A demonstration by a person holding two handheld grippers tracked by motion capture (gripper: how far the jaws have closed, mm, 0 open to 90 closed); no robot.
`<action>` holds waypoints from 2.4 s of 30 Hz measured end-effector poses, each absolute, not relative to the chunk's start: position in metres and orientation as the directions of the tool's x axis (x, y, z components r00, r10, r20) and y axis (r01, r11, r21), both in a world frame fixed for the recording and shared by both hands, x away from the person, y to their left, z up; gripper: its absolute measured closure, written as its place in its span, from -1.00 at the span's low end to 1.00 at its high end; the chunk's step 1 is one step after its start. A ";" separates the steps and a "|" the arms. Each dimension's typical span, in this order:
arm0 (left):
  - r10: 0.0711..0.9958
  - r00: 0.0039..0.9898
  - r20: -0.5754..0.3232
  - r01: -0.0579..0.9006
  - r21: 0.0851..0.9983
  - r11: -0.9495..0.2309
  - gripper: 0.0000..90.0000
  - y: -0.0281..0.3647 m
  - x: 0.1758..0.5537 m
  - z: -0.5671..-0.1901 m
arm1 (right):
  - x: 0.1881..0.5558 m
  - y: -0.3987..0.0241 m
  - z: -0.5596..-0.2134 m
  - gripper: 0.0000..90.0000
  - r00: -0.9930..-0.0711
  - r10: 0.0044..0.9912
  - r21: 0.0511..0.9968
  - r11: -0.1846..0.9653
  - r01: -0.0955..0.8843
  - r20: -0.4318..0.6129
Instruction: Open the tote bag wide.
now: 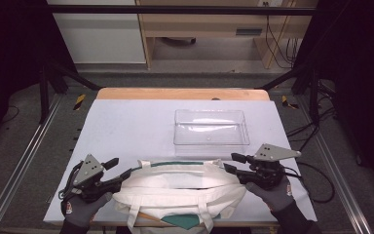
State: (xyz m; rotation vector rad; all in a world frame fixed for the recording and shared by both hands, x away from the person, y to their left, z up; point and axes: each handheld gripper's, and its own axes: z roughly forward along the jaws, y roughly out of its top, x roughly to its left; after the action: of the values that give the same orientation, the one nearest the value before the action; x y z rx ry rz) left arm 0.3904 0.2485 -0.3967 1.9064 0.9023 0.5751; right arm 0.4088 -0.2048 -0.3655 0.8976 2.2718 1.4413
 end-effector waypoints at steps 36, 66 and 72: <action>0.819 0.568 -0.086 0.468 0.852 -0.235 0.95 0.239 0.408 -0.409 | 0.424 -0.188 -0.376 0.41 -0.725 0.689 0.906 0.305 0.293 0.003; 0.826 0.557 -0.088 0.481 0.845 -0.234 0.94 0.236 0.413 -0.413 | 0.373 -0.143 -0.418 0.02 -0.847 0.525 0.789 0.484 0.378 0.084; 0.827 0.555 -0.091 0.486 0.842 -0.233 0.94 0.234 0.413 -0.414 | 0.372 -0.139 -0.432 0.00 -0.848 0.517 0.760 0.505 0.409 0.114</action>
State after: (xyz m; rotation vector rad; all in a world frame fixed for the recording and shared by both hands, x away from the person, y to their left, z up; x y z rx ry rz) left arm 0.4126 0.2343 -0.4140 1.8875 1.0684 0.4759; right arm 0.3722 -0.1394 -0.4318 0.8084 2.6121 1.2666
